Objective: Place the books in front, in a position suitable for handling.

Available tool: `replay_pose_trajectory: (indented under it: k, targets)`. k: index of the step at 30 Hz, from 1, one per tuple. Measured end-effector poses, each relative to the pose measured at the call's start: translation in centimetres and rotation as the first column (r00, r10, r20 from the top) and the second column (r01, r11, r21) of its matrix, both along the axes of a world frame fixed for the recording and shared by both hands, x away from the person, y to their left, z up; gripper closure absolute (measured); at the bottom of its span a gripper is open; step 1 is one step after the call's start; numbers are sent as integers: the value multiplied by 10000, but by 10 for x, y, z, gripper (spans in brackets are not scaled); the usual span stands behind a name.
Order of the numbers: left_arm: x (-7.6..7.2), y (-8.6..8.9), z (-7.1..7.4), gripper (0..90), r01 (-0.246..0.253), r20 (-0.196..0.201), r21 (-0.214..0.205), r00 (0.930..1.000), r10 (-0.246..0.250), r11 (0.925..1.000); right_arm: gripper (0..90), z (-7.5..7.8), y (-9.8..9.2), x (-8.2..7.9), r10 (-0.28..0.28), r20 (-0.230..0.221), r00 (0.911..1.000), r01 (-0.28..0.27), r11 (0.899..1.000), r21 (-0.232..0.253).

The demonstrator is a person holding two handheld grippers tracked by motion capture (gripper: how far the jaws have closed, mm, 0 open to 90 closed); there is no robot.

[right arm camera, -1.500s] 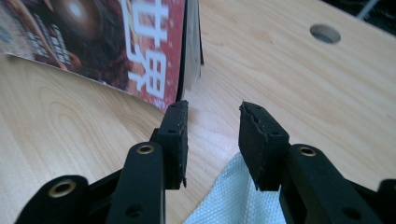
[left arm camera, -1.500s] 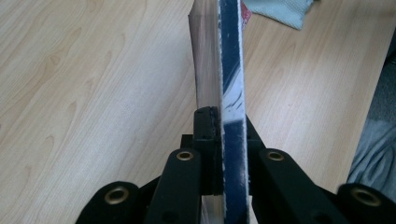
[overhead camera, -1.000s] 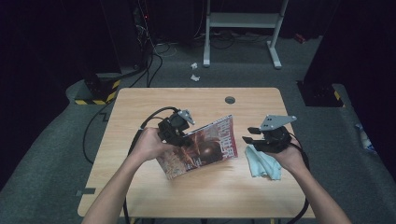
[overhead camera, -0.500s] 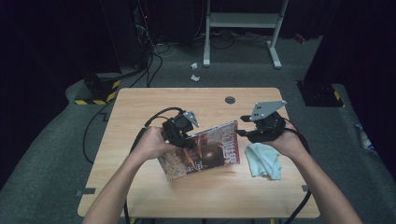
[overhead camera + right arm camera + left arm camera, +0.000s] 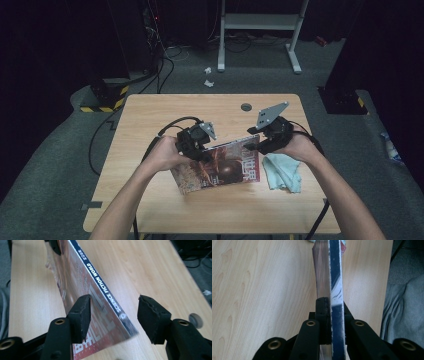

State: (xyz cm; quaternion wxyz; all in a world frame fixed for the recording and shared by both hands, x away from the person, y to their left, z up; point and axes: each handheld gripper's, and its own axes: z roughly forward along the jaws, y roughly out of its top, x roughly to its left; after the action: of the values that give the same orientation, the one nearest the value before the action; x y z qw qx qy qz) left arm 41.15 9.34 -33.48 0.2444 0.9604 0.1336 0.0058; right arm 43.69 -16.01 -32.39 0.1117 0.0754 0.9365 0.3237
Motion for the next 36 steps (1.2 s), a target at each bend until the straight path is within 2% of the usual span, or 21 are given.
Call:
replay_pose_trajectory:
  k: [4, 7, 10, 11, 12, 14, 18, 22, 29, 30, 31, 33, 36]
  targets:
    - [2, -1, 1, 833, 105, 84, 4, 9999, -105, 9999, 574, -6, 8, 0, 496, -414, 9979, -514, 9977, -436]
    - [2, -2, 0, 830, 133, 229, 262, 9996, -139, 9996, 654, -9, 8, 1, 658, -679, 9955, -701, 9955, -640]
    - [4, -2, -2, 823, 59, 219, 401, 9997, -68, 9992, 732, -12, 8, -1, 974, -830, 9918, -1043, 9910, -834]
    - [4, -2, -2, 820, 59, 219, 401, 9997, -68, 9992, 732, -12, 8, -1, 974, -830, 9918, -1043, 9910, -834]
    - [6, -2, -4, 816, 58, 126, 448, 9999, -64, 9990, 781, -13, 9, -5, 1200, -854, 9891, -1286, 9862, -1041]
    - [7, -2, -4, 811, 69, 137, 496, 9999, -76, 9987, 804, -14, 9, -8, 1284, -914, 9875, -1387, 9834, -1170]
    - [9, -2, -5, 791, -41, 129, 432, 9999, 35, 9991, 832, -16, 8, -12, 1467, -836, 9856, -1555, 9817, -1102]
    - [11, -2, -5, 772, -78, 137, 370, 9999, 73, 9993, 835, -16, 6, -15, 1419, -717, 9873, -1486, 9839, -988]
    - [17, 0, -2, 660, -632, -5, 253, 9980, 632, 9977, 839, -20, 0, -18, 1107, -663, 9916, -1145, 9918, -567]
    - [18, 0, -2, 660, -783, -28, 173, 9969, 784, 9968, 839, -20, 0, -18, 1107, -663, 9916, -1145, 9918, -567]
    - [20, 3, 0, 600, -1101, -86, -3, 9939, 1101, 9939, 838, -21, -2, -19, 986, -677, 9928, -1025, 9931, -570]
    - [22, 5, 3, 526, -1435, -18, -114, 9896, 1435, 9896, 839, -24, -3, -19, 838, -733, 9938, -883, 9943, -605]
    - [24, 7, 6, 477, -1854, 88, -249, 9826, 1856, 9824, 840, -27, -8, -19, 542, -749, 9957, -571, 9977, -371]
